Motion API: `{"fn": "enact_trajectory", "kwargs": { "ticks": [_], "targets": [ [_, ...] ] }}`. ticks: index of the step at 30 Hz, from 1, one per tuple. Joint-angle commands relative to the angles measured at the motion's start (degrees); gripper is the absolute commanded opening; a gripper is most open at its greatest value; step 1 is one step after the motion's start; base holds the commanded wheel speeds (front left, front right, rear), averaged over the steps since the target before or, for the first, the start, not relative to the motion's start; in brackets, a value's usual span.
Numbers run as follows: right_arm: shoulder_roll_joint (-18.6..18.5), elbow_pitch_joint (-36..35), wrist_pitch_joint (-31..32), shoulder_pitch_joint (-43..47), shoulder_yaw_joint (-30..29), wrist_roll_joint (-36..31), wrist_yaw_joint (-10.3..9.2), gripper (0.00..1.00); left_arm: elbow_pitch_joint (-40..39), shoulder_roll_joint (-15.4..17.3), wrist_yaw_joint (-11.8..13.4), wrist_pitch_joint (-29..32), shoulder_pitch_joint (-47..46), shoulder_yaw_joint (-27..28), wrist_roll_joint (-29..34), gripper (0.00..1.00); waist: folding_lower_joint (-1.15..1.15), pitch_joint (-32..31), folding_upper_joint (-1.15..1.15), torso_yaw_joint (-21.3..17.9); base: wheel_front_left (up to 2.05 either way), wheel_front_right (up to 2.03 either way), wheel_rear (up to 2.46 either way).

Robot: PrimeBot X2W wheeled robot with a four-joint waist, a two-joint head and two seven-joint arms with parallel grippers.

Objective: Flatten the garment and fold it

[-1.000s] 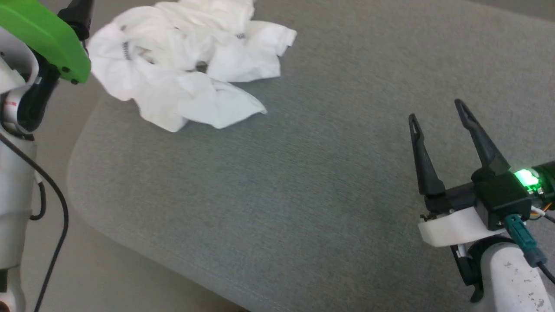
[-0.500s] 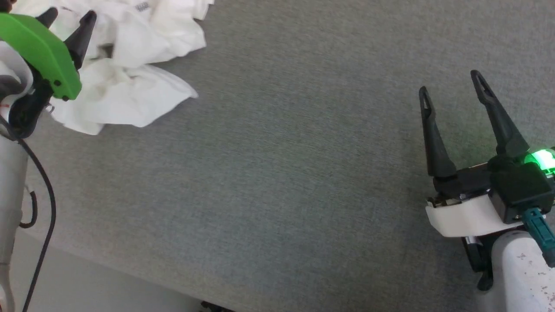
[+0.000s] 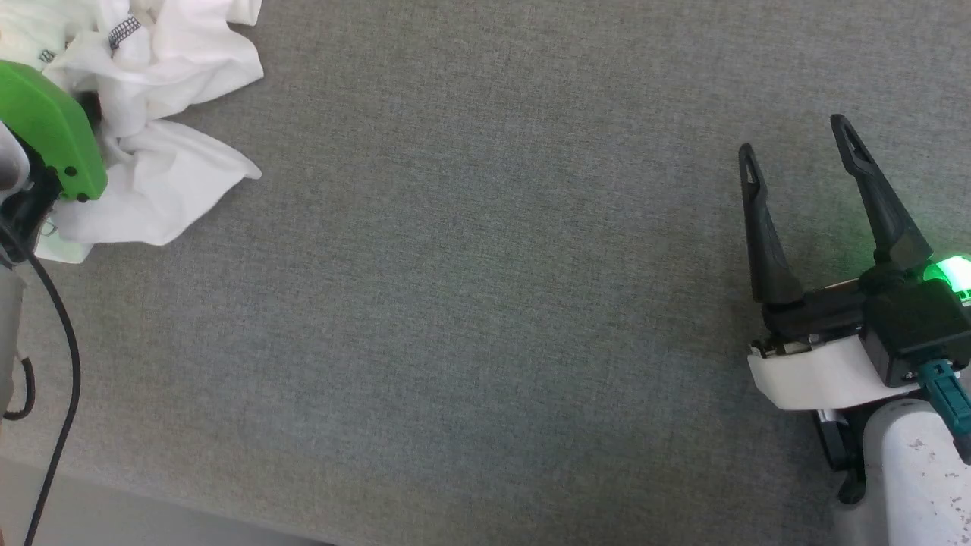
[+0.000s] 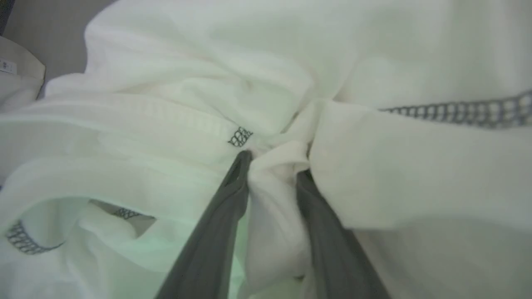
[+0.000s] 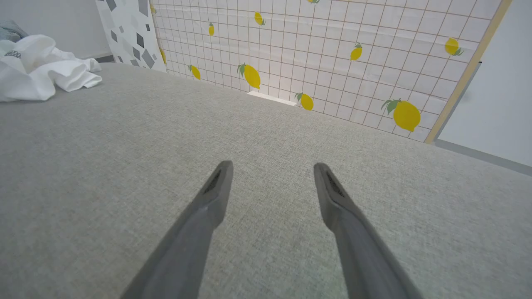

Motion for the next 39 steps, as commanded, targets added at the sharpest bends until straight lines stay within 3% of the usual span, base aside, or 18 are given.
{"fn": "enact_trajectory", "kwargs": {
  "ticks": [1,11,16,17,21,24,31,39],
  "targets": [
    [-0.2,0.2,-0.4,-1.2,-0.1,0.2,-0.10,1.00,1.4,-0.5,-0.3,-1.0,0.4,-0.6,0.3,0.00,0.00,-1.3,0.00,-0.1,0.00,0.00,0.00],
    [0.2,4.2,-3.5,0.1,-1.6,2.3,-0.10,1.00,3.0,2.0,-1.3,-8.8,-2.9,2.4,-1.9,0.00,0.00,-11.1,0.00,-1.2,0.00,0.00,0.00],
    [0.3,6.3,-5.1,2.0,-3.5,4.6,-0.10,1.00,1.5,4.2,-1.6,-9.1,-4.4,3.2,-2.9,0.00,0.00,-17.1,0.00,-2.2,0.00,0.00,0.00],
    [0.3,7.6,-6.0,3.7,-4.9,6.5,-0.10,1.00,-0.8,5.1,-1.6,-8.5,-5.2,3.7,-3.5,0.00,0.00,-21.0,0.00,-3.0,0.00,0.00,0.00],
    [0.3,8.8,-6.9,5.9,-6.6,8.3,-0.10,1.00,-5.1,5.5,-0.6,-6.5,-6.7,4.7,-4.7,0.00,0.00,-25.1,0.00,-3.8,0.00,0.00,0.00],
    [0.3,10.1,-7.7,7.9,-8.4,10.1,-0.10,1.00,-12.5,4.7,2.3,-3.4,-9.8,5.8,-6.2,0.00,0.00,-29.0,0.00,-4.7,0.00,0.00,0.00],
    [0.3,11.4,-8.5,9.4,-10.5,11.7,-0.10,1.00,-21.5,0.9,7.7,0.0,-17.2,6.3,-7.2,0.00,0.00,-32.1,0.00,-5.9,0.00,0.00,0.00],
    [0.3,12.7,-9.3,9.7,-12.1,12.8,-0.10,1.00,-24.3,-8.0,10.6,1.3,-27.0,3.4,-8.2,0.00,0.00,-34.2,0.00,-8.2,0.00,0.00,0.00]
  ]
}}
